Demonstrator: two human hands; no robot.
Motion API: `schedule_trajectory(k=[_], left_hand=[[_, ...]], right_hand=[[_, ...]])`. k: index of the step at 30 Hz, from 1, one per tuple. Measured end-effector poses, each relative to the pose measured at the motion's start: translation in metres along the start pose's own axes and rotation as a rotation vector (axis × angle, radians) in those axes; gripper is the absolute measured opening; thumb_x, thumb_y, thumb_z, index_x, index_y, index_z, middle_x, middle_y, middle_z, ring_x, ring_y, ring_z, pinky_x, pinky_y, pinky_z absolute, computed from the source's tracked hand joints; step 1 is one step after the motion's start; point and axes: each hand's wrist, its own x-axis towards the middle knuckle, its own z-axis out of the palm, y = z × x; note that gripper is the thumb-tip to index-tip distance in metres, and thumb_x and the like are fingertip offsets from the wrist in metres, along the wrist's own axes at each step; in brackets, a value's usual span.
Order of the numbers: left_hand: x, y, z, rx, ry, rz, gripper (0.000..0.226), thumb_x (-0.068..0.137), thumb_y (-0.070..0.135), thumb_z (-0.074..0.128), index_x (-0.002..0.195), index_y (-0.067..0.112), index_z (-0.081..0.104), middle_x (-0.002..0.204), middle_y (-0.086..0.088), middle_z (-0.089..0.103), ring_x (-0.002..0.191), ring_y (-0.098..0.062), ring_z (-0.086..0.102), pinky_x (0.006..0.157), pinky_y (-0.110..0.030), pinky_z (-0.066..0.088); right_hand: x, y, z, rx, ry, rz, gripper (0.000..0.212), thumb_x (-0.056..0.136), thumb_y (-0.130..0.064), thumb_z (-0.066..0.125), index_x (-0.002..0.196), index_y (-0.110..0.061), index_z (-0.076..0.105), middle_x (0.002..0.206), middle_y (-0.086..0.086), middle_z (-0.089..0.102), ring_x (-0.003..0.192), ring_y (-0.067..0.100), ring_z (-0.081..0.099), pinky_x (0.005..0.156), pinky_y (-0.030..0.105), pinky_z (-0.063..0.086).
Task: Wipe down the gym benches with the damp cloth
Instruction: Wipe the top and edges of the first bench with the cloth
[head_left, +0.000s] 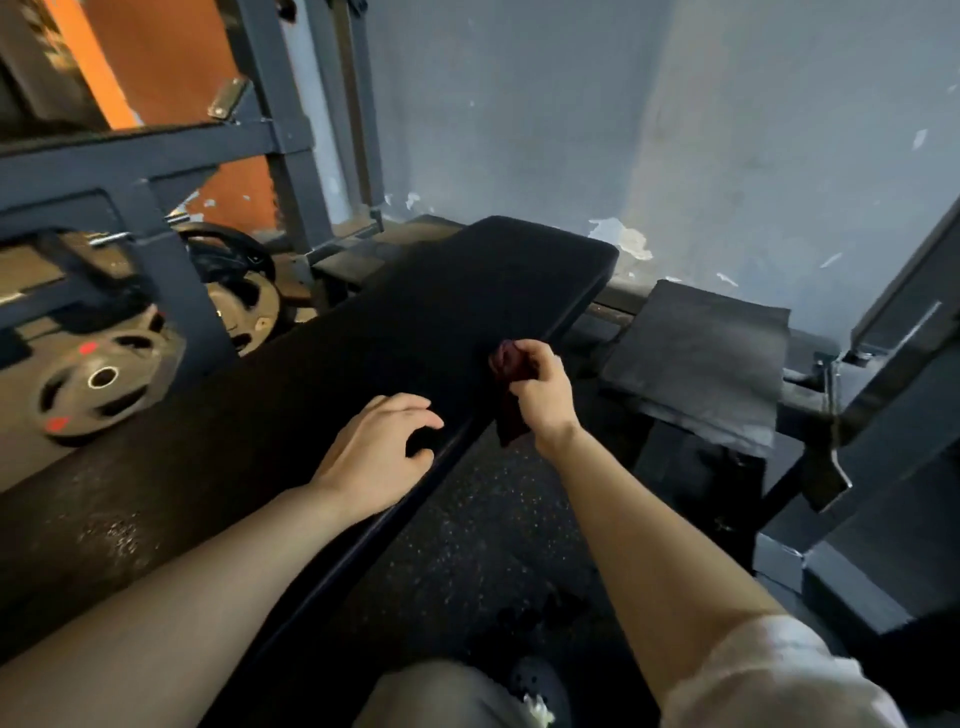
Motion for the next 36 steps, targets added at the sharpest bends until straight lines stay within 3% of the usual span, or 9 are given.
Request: schedule_trajectory(k=[4, 8, 10, 14, 18, 21, 27, 32, 36], left_hand=[[-0.047, -0.008, -0.011, 0.066, -0.035, -0.051, 0.039, 0.09, 0.021, 0.062, 0.128, 0.028, 0.059, 0.143, 0.01, 0.044, 0.129, -0.01, 0.039, 0.103, -0.023, 0.032], [-0.09, -0.014, -0.018, 0.084, -0.021, -0.099, 0.044, 0.088, 0.02, 0.066, 0.131, 0.026, 0.058, 0.135, 0.008, 0.051, 0.123, -0.012, 0.046, 0.105, -0.027, 0.035], [-0.111, -0.018, -0.022, 0.093, -0.023, -0.126, 0.046, 0.087, 0.021, 0.068, 0.132, 0.026, 0.057, 0.134, 0.007, 0.052, 0.122, -0.013, 0.047, 0.106, -0.029, 0.037], [-0.156, -0.028, -0.033, 0.118, -0.006, -0.209, 0.046, 0.087, 0.023, 0.069, 0.131, 0.027, 0.057, 0.135, 0.007, 0.051, 0.125, -0.013, 0.046, 0.109, -0.034, 0.036], [-0.205, -0.038, -0.043, 0.087, 0.02, -0.297, 0.045, 0.087, 0.026, 0.069, 0.13, 0.026, 0.058, 0.136, 0.006, 0.051, 0.125, -0.014, 0.046, 0.109, -0.033, 0.035], [-0.238, -0.042, -0.052, 0.095, 0.047, -0.345, 0.043, 0.086, 0.027, 0.07, 0.128, 0.026, 0.06, 0.137, 0.005, 0.051, 0.126, -0.014, 0.046, 0.108, -0.032, 0.034], [-0.301, -0.051, -0.063, 0.119, 0.09, -0.425, 0.037, 0.087, 0.025, 0.069, 0.123, 0.027, 0.063, 0.136, 0.006, 0.052, 0.128, -0.015, 0.044, 0.11, -0.039, 0.033], [-0.342, -0.053, -0.059, 0.1, 0.176, -0.468, 0.039, 0.087, 0.023, 0.069, 0.125, 0.027, 0.062, 0.133, 0.007, 0.053, 0.126, -0.014, 0.045, 0.108, -0.038, 0.033], [-0.372, -0.056, -0.058, 0.142, 0.226, -0.488, 0.04, 0.083, 0.018, 0.073, 0.122, 0.024, 0.065, 0.131, 0.003, 0.057, 0.122, -0.021, 0.048, 0.109, -0.044, 0.033]], right_hand=[[-0.074, -0.006, 0.033, -0.221, -0.137, -0.122, 0.057, 0.071, 0.01, 0.041, 0.096, -0.039, 0.056, 0.113, -0.005, 0.051, 0.113, 0.026, 0.046, 0.102, 0.038, 0.04], [-0.126, -0.007, 0.038, 0.025, -0.348, -0.068, 0.053, 0.071, 0.017, 0.04, 0.092, -0.026, 0.062, 0.107, -0.001, 0.062, 0.104, 0.017, 0.058, 0.087, 0.027, 0.051], [-0.129, -0.009, 0.035, 0.091, -0.253, -0.037, 0.052, 0.072, 0.019, 0.041, 0.1, -0.018, 0.063, 0.107, -0.002, 0.064, 0.104, 0.014, 0.06, 0.089, 0.025, 0.051], [-0.135, -0.01, 0.04, -0.075, -0.134, -0.024, 0.056, 0.081, 0.01, 0.05, 0.13, -0.017, 0.056, 0.126, -0.002, 0.05, 0.116, 0.015, 0.05, 0.106, 0.036, 0.042], [-0.186, -0.013, 0.065, -0.255, -0.306, -0.218, 0.057, 0.076, 0.009, 0.052, 0.126, -0.018, 0.059, 0.125, 0.005, 0.05, 0.114, 0.028, 0.048, 0.104, 0.04, 0.042], [-0.211, -0.011, 0.072, -0.219, -0.429, -0.243, 0.054, 0.077, 0.011, 0.056, 0.123, -0.017, 0.062, 0.119, 0.002, 0.053, 0.114, 0.024, 0.051, 0.106, 0.035, 0.042], [-0.23, -0.017, 0.083, -0.278, -0.284, -0.245, 0.05, 0.083, 0.001, 0.06, 0.13, -0.016, 0.058, 0.128, 0.006, 0.053, 0.118, 0.027, 0.05, 0.106, 0.036, 0.04], [-0.294, -0.016, 0.108, -0.332, -0.499, -0.457, 0.049, 0.082, 0.001, 0.061, 0.129, -0.016, 0.059, 0.124, 0.003, 0.055, 0.112, 0.023, 0.048, 0.095, 0.018, 0.032], [-0.306, -0.017, 0.113, -0.24, -0.442, -0.383, 0.049, 0.084, 0.002, 0.061, 0.13, -0.014, 0.058, 0.122, 0.006, 0.055, 0.115, 0.024, 0.05, 0.104, 0.031, 0.04]])
